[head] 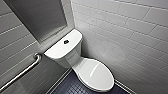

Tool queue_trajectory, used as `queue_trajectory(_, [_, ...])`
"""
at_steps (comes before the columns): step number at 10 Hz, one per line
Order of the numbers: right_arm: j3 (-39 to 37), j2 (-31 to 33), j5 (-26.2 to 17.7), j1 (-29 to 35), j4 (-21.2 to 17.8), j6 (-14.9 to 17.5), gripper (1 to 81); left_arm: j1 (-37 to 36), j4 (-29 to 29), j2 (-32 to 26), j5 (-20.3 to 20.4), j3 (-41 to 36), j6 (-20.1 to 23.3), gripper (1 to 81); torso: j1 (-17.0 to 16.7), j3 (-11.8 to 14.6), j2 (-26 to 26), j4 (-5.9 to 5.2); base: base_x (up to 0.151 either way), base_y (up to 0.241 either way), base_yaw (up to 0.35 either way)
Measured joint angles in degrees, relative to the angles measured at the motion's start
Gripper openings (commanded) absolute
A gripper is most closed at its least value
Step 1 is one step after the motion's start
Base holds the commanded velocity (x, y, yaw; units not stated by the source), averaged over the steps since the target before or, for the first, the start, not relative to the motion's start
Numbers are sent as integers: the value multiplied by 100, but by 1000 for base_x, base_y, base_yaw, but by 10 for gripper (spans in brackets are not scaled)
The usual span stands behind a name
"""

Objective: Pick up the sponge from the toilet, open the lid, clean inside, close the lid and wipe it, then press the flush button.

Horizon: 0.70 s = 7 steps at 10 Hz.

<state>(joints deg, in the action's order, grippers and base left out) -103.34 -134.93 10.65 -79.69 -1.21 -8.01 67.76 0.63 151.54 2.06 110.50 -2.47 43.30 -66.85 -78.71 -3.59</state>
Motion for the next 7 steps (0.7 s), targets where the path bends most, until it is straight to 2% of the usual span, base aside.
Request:
queue_trajectory(3, [-73,-90,-7,-291,96,0,10,-202,-52,-118,11,-295,-201,811,53,0,-92,0,0,0,0])
queue_trajectory(7, [-460,-413,11,-528,195,2,10,-926,-99,-284,-17,-369,-678,811,540,0,-885,0,0,0,0])
